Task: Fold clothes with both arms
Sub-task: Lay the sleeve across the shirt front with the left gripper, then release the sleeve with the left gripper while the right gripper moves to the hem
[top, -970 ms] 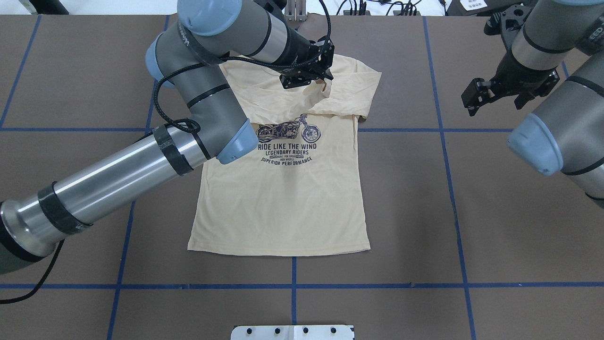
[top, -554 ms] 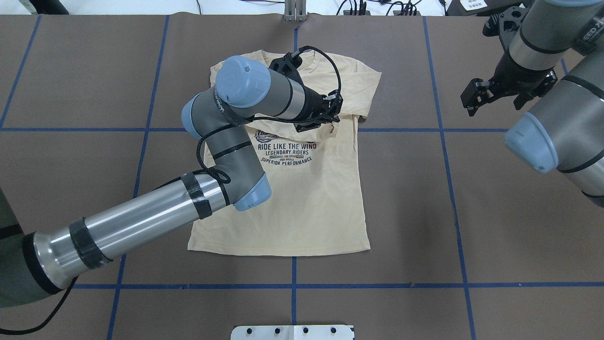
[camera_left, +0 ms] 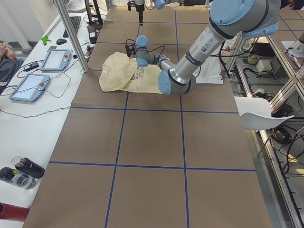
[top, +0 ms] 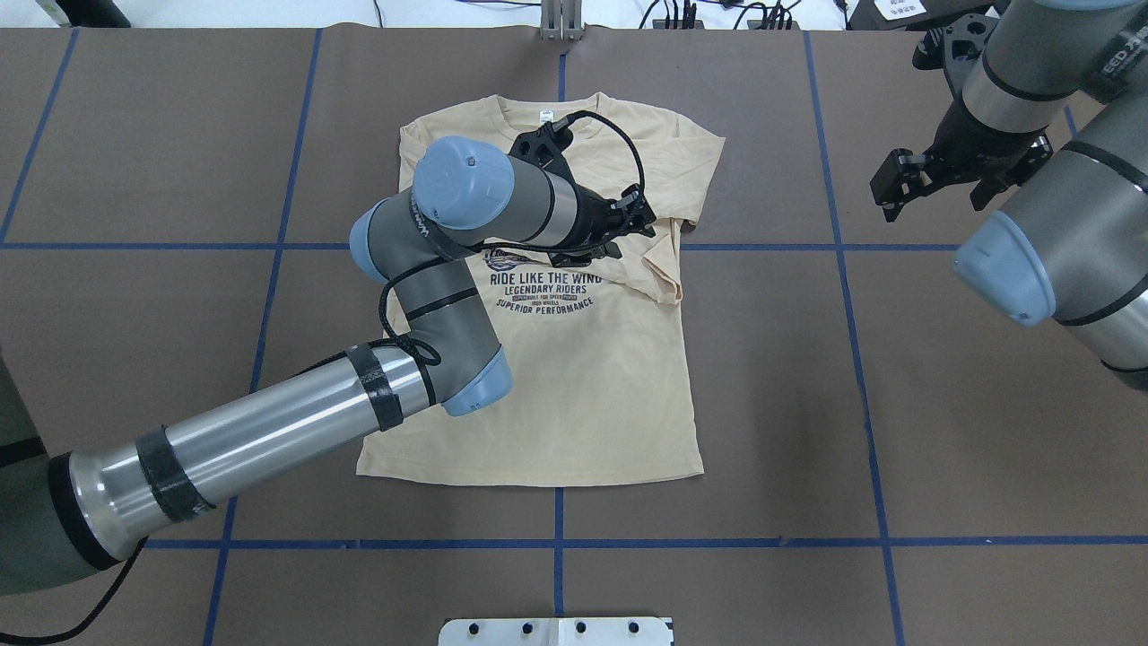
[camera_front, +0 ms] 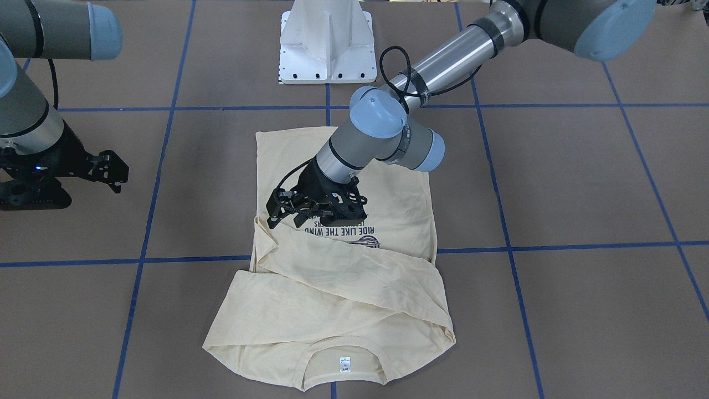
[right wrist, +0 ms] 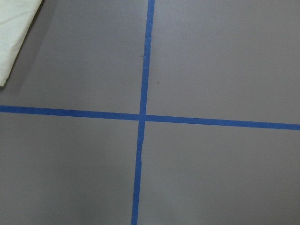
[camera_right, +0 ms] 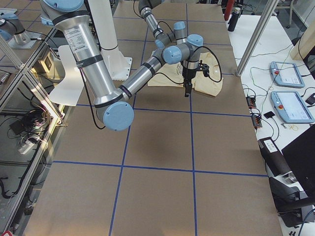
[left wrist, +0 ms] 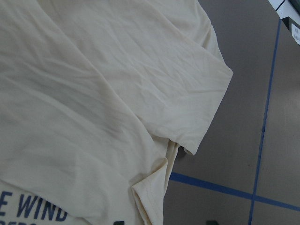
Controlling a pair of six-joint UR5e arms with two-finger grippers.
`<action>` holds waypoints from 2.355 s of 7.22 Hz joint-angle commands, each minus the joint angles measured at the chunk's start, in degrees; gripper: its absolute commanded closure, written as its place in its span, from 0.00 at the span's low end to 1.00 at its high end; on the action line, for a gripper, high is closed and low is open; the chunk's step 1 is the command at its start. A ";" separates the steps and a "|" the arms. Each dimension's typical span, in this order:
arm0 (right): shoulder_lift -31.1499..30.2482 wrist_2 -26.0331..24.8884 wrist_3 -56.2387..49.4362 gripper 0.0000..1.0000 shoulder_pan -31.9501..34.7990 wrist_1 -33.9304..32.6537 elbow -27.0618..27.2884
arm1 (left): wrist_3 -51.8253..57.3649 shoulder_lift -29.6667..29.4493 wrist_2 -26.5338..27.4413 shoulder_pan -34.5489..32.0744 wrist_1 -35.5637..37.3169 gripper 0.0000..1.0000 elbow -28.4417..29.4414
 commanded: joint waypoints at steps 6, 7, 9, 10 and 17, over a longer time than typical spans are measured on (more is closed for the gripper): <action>-2.47 0.50 27.16 0.00 -13.88 22.20 0.76 | 12.25 28.57 -8.33 -7.57 17.63 0.00 -39.37; -3.61 0.58 30.95 0.00 -17.13 22.91 1.29 | 14.64 31.84 -8.33 -7.83 19.16 0.00 -44.15; -8.25 -1.51 39.97 0.00 -23.81 37.16 1.04 | 14.75 35.38 -8.25 -7.83 19.87 0.00 -49.80; -10.28 -4.74 41.69 0.00 -27.41 43.86 0.34 | 14.75 36.60 -8.07 -7.83 19.88 0.00 -51.47; -4.33 -8.47 44.69 0.16 -33.16 43.49 -6.61 | 14.76 37.84 -7.63 -8.45 19.97 0.00 -53.68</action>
